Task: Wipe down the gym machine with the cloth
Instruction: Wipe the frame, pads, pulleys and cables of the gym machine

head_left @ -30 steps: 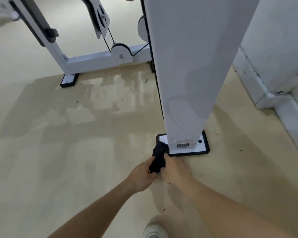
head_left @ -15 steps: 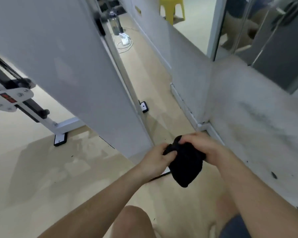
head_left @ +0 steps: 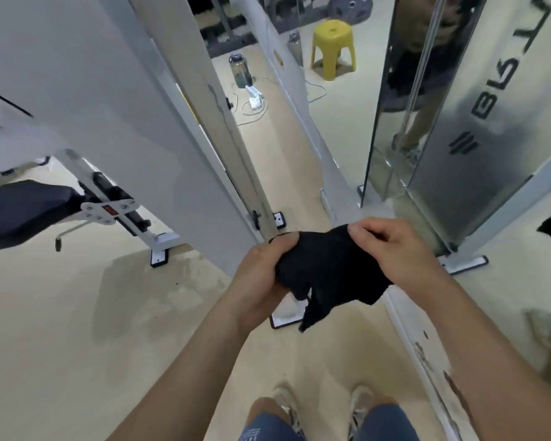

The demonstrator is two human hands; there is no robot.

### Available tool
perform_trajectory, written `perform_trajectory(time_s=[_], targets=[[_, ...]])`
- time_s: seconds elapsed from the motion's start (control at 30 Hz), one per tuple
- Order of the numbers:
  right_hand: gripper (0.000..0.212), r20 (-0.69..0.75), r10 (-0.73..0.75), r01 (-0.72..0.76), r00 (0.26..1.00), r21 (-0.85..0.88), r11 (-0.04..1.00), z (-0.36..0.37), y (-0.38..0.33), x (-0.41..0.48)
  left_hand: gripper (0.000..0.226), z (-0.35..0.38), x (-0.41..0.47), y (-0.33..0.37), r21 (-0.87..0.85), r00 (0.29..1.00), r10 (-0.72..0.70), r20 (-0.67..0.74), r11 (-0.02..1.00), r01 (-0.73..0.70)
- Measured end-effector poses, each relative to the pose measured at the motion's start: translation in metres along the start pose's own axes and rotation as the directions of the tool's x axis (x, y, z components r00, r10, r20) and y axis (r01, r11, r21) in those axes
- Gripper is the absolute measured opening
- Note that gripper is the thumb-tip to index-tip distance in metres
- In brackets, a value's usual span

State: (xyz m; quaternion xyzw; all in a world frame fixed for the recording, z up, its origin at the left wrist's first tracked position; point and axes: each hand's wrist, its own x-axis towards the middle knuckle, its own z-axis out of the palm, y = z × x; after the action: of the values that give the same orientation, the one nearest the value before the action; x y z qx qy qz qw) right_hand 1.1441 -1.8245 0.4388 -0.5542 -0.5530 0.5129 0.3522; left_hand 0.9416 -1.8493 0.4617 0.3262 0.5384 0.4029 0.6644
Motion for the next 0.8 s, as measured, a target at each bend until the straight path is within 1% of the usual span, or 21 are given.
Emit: perform_trajectory(time_s=[0.07,0.1,0.13,0.2,0.27,0.3,0.37,0.4,0.47,0.53,0.6,0.63,0.67,0.73,0.77,0.8], targets=[[0.028,0.038,0.049,-0.055,0.998,0.174,0.983,-0.003,-0.039,-0.014,0.030,0.000,-0.027,0.034,-0.115,1.000,-0.027,-0.001,0.993,0.027],[0.028,0.040,0.063,-0.070,0.997,0.220,0.973,-0.003,-0.058,-0.020,0.031,-0.001,-0.041,0.049,-0.151,0.999,-0.035,-0.004,0.988,0.034],[0.028,0.039,0.067,-0.074,0.997,0.227,0.971,-0.002,-0.077,-0.025,0.031,-0.003,-0.056,0.063,-0.172,0.999,-0.033,-0.008,0.985,0.031],[0.027,0.075,0.035,-0.048,0.997,0.183,0.982,0.002,-0.113,-0.034,0.028,-0.008,-0.085,0.087,-0.206,1.000,-0.012,-0.009,0.978,0.009],[0.025,0.187,-0.040,0.010,0.981,0.159,0.987,0.009,-0.149,-0.043,0.021,-0.014,-0.114,0.106,-0.267,0.999,0.022,-0.027,0.963,-0.029],[0.020,0.247,-0.085,0.052,0.965,0.136,0.989,0.012,-0.165,-0.048,0.018,-0.018,-0.129,0.113,-0.304,0.998,0.042,-0.049,0.951,-0.055],[0.009,0.370,-0.162,0.144,0.915,0.075,0.987,0.021,-0.191,-0.057,0.019,-0.030,-0.155,0.123,-0.367,0.994,0.059,-0.091,0.926,-0.089],[0.011,0.437,-0.179,0.172,0.881,0.054,0.984,0.028,-0.202,-0.061,0.022,-0.036,-0.168,0.127,-0.391,0.994,0.048,-0.094,0.917,-0.081],[0.035,0.551,-0.190,0.212,0.813,0.025,0.977,0.048,-0.221,-0.067,0.026,-0.050,-0.192,0.132,-0.402,0.997,0.044,-0.061,0.914,-0.064],[0.056,0.676,-0.197,0.186,0.710,0.090,0.978,0.076,-0.238,-0.075,0.036,-0.063,-0.216,0.133,-0.373,0.998,0.033,-0.054,0.927,-0.051],[0.060,0.772,-0.195,0.093,0.605,0.175,0.980,0.107,-0.251,-0.081,0.044,-0.079,-0.239,0.137,-0.345,0.997,0.020,-0.081,0.937,-0.047],[0.056,0.800,-0.198,0.083,0.567,0.183,0.980,0.122,-0.256,-0.084,0.045,-0.088,-0.250,0.138,-0.324,0.993,0.046,-0.108,0.943,-0.079],[0.048,0.810,-0.210,0.113,0.547,0.176,0.978,0.137,-0.261,-0.087,0.046,-0.099,-0.261,0.138,-0.289,0.984,0.083,-0.155,0.949,-0.125],[0.030,0.797,-0.224,0.245,0.560,0.099,0.965,0.164,-0.270,-0.092,0.049,-0.123,-0.283,0.137,-0.204,0.944,0.134,-0.302,0.958,-0.201],[0.022,0.790,-0.213,0.334,0.575,0.011,0.943,0.177,-0.276,-0.094,0.049,-0.137,-0.294,0.137,-0.166,0.908,0.142,-0.394,0.961,-0.222],[0.013,0.784,-0.201,0.429,0.588,-0.092,0.899,0.188,-0.280,-0.094,0.045,-0.151,-0.305,0.137,-0.123,0.866,0.161,-0.473,0.962,-0.246]])
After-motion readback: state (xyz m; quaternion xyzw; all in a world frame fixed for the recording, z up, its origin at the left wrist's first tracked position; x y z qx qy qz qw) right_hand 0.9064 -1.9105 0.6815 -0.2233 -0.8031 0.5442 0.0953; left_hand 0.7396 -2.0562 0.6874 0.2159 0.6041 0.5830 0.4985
